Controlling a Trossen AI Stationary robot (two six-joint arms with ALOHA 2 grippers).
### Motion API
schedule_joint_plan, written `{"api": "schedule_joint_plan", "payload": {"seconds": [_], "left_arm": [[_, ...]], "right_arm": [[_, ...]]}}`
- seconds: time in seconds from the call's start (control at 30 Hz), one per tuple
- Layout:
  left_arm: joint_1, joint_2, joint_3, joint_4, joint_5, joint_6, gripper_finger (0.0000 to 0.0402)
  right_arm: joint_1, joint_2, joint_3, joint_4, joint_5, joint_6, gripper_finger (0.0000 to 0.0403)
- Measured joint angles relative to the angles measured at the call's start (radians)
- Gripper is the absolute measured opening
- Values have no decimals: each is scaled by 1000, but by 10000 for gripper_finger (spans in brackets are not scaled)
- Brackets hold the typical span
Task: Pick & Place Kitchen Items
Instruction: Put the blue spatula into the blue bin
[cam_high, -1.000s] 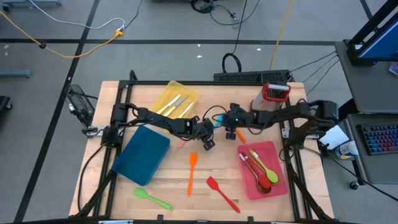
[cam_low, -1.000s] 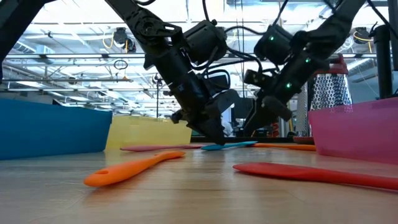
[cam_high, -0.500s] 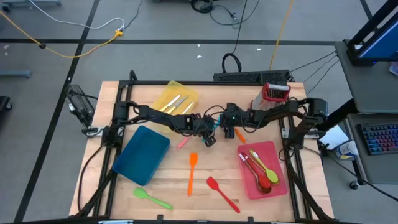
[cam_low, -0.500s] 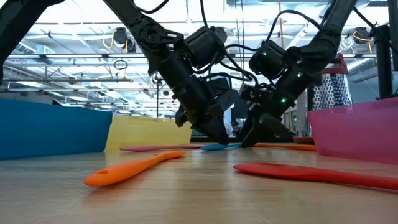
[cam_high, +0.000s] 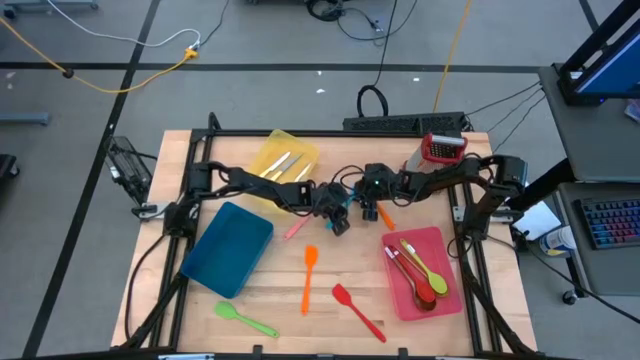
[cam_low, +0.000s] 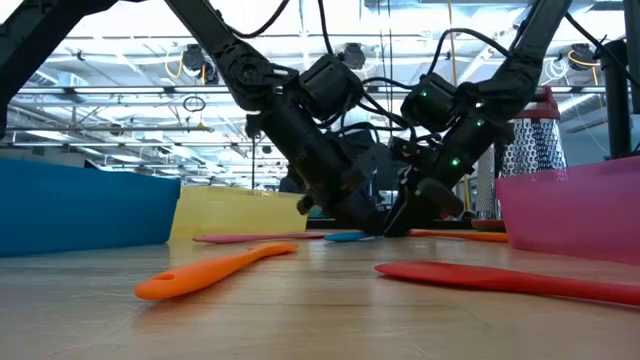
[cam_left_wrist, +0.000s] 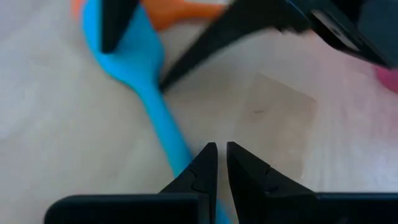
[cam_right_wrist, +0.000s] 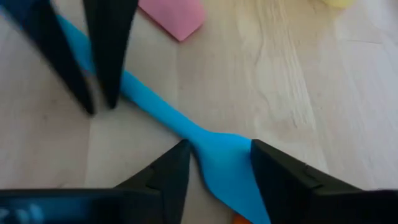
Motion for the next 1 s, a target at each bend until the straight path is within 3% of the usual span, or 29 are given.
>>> {"api": "schedule_joint_plan", "payload": {"seconds": [0.13,0.4,0.6,0.8,1.0], "left_arm": [[0,1,-2,46,76,16,35],[-5,-1,-2,45,24,80,35],[-4,-28,-2,41,0,144,35],[-3,-51,0,47,-147,199,35],[16,-31,-1,14,-132,217,42]], "right_arm": [[-6,0,0,-18,1,-7,114],[-4,-2,0,-18,34,-9,12],[-4,-1,0,-22,46,2,1],[-4,-1,0,-23,48,3,0],[-4,0,-1,-22,48,3,0]]}}
